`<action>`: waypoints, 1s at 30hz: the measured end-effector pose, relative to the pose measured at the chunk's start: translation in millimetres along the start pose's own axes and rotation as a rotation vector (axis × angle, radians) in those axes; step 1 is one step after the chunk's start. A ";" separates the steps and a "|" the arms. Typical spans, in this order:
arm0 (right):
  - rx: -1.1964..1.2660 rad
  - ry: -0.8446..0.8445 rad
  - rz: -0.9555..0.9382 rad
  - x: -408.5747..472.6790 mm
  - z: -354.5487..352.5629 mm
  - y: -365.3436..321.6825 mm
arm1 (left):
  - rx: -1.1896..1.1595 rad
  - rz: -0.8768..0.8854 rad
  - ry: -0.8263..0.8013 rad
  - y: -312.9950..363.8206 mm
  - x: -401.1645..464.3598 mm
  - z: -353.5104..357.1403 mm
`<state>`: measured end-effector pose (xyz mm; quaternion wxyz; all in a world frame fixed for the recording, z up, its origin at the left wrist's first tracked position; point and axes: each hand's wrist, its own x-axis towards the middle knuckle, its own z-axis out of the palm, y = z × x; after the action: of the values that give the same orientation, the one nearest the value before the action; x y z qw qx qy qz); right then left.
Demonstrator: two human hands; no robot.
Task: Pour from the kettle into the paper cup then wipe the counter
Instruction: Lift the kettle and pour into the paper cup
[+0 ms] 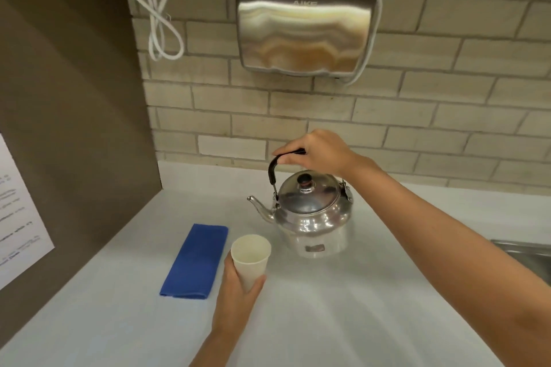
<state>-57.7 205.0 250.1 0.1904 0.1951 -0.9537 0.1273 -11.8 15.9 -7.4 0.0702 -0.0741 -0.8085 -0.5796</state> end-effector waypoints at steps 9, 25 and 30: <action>-0.193 -0.233 -0.059 -21.8 -2.6 -39.9 | -0.026 -0.017 -0.013 0.7 -2.5 -0.7; -0.467 -0.344 -0.205 -11.7 -5.2 -82.4 | -0.054 -0.008 -0.019 -3.7 -0.4 -0.6; -0.488 -0.362 -0.235 -9.9 -3.3 -87.2 | -0.054 -0.008 -0.019 -3.6 -0.3 -1.5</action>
<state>-11.6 131.5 263.6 0.0723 0.2719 -0.9453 -0.1648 -12.2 13.2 -10.3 0.0583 -0.0783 -0.7935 -0.6007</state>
